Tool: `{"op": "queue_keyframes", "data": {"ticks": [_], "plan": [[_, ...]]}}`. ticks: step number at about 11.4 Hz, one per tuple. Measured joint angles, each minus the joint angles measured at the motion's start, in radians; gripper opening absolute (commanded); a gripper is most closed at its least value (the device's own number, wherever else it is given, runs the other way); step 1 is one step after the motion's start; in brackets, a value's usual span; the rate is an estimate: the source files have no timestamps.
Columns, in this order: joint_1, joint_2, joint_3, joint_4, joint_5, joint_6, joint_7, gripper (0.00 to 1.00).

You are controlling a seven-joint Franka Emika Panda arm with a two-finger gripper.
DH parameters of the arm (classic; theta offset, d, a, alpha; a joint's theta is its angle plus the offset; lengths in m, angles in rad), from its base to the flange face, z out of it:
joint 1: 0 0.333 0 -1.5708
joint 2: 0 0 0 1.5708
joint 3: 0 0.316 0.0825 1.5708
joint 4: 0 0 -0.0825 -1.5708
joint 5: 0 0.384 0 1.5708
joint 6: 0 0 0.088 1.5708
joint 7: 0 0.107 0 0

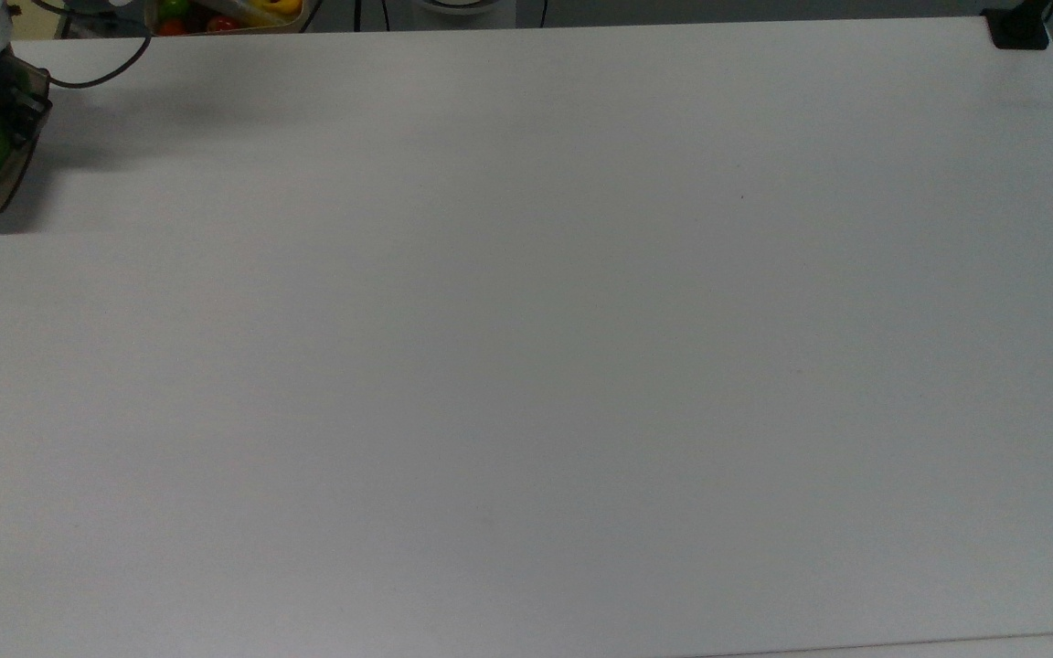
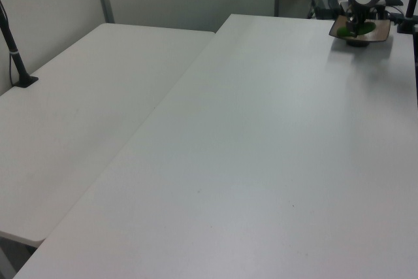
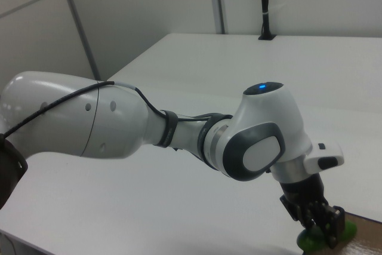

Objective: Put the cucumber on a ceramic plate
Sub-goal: 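Lower the cucumber onto the plate and open the gripper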

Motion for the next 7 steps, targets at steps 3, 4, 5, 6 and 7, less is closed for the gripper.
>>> {"op": "queue_keyframes", "data": {"ticks": [3,4,5,6,7], "plan": [[0.0,0.001,0.0,0.002,0.0,0.003,0.0,1.0],[0.0,0.001,0.0,0.002,0.0,0.003,0.0,1.0],[0.0,0.001,0.0,0.003,0.0,0.003,0.0,1.0],[0.0,0.001,0.0,0.004,0.0,0.003,0.0,1.0],[0.0,0.001,0.0,0.009,0.0,0.003,0.0,1.0]]}}
